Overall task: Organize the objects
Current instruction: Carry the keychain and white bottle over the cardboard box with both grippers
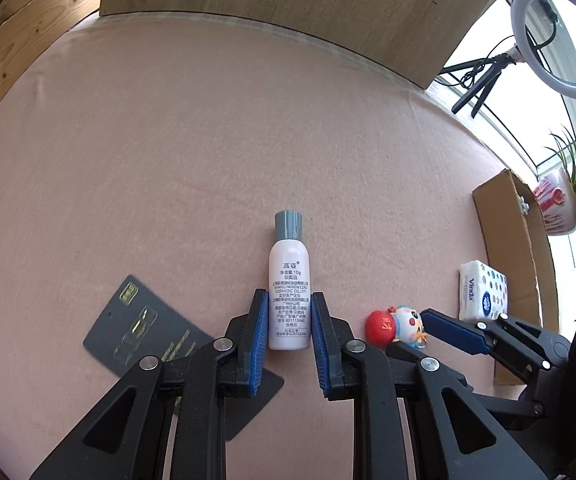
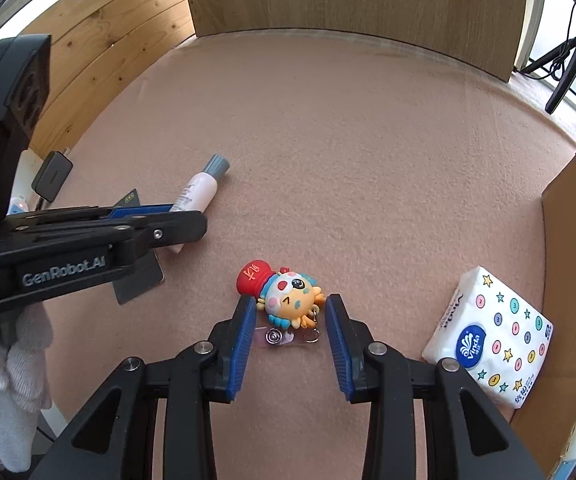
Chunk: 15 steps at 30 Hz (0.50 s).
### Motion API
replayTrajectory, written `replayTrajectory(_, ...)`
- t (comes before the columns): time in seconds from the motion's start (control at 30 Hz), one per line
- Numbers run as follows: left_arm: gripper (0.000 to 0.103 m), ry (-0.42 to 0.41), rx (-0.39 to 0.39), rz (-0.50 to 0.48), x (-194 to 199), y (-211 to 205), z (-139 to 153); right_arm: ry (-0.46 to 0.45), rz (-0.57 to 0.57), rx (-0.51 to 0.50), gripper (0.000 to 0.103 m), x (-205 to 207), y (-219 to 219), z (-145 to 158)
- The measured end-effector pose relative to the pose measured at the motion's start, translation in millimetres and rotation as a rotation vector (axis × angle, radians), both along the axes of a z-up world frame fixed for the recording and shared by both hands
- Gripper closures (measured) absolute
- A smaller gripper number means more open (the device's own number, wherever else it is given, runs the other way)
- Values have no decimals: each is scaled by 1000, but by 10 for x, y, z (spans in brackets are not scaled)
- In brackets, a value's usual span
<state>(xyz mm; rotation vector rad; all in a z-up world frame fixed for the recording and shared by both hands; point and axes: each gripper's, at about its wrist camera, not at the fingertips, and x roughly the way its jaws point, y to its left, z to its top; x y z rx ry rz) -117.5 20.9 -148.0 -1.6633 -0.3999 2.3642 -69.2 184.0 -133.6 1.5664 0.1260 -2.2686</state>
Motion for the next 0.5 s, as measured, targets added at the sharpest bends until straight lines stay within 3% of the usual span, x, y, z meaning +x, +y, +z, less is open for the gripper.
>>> replayTrajectory(0.17, 81, 3, 26, 19, 137, -92, 58, -6, -48, -60, 80, 69, 82, 44)
replayTrajectory(0.3, 81, 13, 17, 12, 194, -92, 92, -19, -54, -103, 82, 103, 115, 59)
replayTrajectory(0.5, 81, 13, 26, 20, 183, -65, 83, -11, -19, -65, 75, 83, 44, 53)
